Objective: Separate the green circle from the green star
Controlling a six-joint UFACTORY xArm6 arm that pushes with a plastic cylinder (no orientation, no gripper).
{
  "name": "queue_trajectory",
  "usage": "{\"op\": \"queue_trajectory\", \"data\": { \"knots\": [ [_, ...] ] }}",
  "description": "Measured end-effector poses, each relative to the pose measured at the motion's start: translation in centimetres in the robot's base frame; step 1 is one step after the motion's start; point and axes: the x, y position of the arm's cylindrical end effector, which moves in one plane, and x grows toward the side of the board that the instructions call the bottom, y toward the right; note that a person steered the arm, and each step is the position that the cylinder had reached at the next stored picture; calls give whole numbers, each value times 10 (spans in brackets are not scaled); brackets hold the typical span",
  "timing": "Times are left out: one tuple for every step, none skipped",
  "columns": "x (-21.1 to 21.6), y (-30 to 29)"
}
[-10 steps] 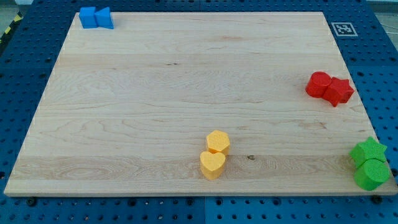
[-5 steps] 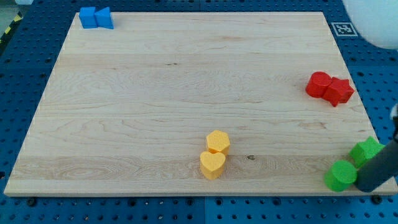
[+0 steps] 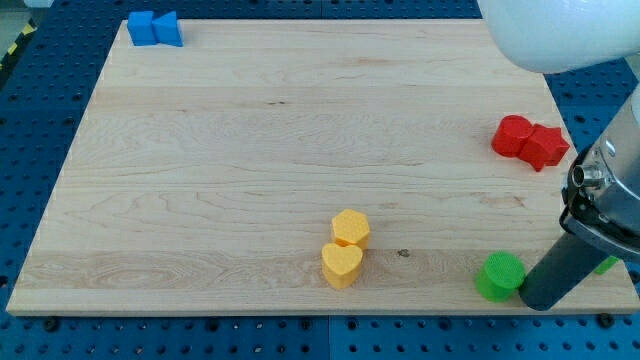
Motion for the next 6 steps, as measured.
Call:
{"op": "queue_trajectory", "data": {
  "knots": [
    [-1,-23],
    [-1,-53],
    [0,-54],
    [-7,-69],
    [-32,-95],
    [-53,-96]
  ]
}}
